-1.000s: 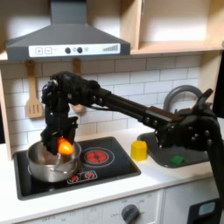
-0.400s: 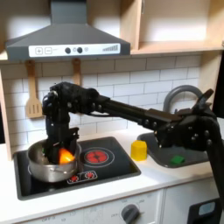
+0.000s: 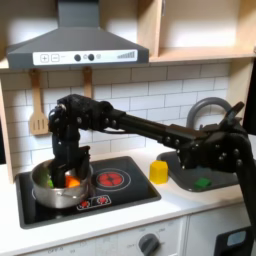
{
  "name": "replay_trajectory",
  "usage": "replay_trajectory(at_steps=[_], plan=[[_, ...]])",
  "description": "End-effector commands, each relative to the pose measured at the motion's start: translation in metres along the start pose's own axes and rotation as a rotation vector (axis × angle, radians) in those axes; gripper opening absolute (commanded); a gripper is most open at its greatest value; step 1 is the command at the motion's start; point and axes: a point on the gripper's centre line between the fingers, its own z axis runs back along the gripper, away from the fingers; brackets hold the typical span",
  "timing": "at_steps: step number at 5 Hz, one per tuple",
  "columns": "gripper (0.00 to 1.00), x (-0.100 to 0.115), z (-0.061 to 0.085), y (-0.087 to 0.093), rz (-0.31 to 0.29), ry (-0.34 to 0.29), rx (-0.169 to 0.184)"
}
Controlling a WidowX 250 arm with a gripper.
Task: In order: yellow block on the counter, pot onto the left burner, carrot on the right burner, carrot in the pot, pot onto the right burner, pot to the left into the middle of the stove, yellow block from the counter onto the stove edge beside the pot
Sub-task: 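Put the carrot in the pot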
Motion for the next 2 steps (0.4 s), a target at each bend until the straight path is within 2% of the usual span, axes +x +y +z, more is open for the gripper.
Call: replay_trajectory(at_steps=[1, 2], plan=[[1.0, -0.0019, -0.0026, -0.006, -0.009, 0.014, -0.01], [1.0, -0.0021, 0.002, -0.0091, -0.024, -0.001, -0.007]])
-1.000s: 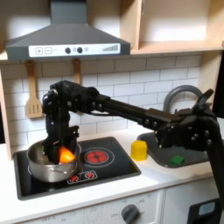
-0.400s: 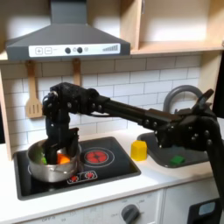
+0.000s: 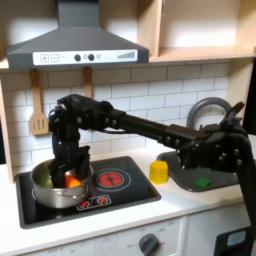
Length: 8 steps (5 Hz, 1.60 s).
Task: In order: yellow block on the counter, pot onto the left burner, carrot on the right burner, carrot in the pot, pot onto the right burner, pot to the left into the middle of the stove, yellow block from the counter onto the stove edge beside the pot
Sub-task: 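Put the carrot in the pot, then drag the pot onto the right burner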
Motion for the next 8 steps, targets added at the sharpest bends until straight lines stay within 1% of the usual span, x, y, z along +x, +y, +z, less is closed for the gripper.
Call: replay_trajectory(at_steps=[1, 2, 3, 4, 6, 7, 8], plan=[[1.0, -0.005, -0.005, -0.011, -0.036, 0.013, -0.012], [1.0, -0.01, -0.012, -0.025, -0.084, 0.032, -0.019], [1.0, -0.014, -0.006, -0.035, -0.108, 0.021, -0.036], [1.0, -0.021, -0.006, -0.047, -0.144, 0.028, -0.049], [1.0, -0.037, -0.005, -0.069, -0.211, 0.028, -0.064], [1.0, -0.042, -0.003, -0.079, -0.231, 0.02, -0.073], [1.0, -0.05, -0.004, -0.092, -0.268, 0.023, -0.073]])
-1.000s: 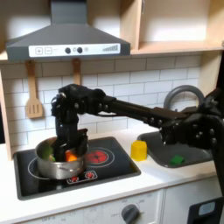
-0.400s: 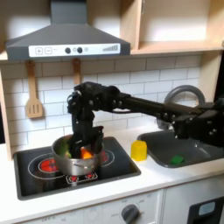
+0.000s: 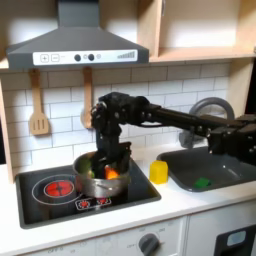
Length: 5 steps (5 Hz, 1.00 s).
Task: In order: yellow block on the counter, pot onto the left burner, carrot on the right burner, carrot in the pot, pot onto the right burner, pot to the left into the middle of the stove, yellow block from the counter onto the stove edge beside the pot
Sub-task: 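Drag the pot onto the right burner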
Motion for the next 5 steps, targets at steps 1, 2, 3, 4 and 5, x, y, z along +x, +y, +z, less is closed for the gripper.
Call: replay_trajectory(at_steps=[1, 2, 3, 4, 5], plan=[[1.0, -0.006, -0.001, -0.02, -0.053, -0.004, -0.004], [1.0, -0.008, -0.003, -0.025, -0.057, 0.001, -0.005], [1.0, -0.007, 0.0, -0.023, -0.055, -0.018, 0.01], [1.0, -0.003, 0.013, -0.019, -0.036, -0.053, -0.009], [1.0, -0.004, 0.026, -0.025, -0.039, -0.061, -0.014]])
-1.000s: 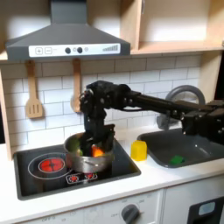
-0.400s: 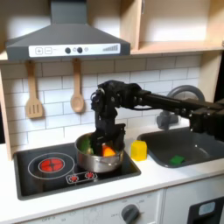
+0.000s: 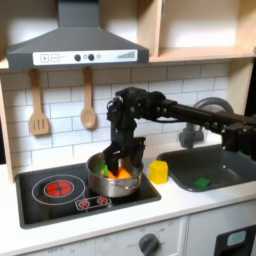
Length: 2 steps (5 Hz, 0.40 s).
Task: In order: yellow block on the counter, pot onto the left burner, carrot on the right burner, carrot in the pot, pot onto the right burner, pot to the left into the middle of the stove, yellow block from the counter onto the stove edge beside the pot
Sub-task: 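Drag the pot onto the right burner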
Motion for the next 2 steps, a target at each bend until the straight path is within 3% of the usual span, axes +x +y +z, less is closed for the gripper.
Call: replay_trajectory(at_steps=[1, 2], plan=[[1.0, 0.007, 0.02, 0.003, 0.023, -0.023, -0.021], [1.0, 0.007, 0.032, -0.001, 0.025, -0.033, -0.046]])
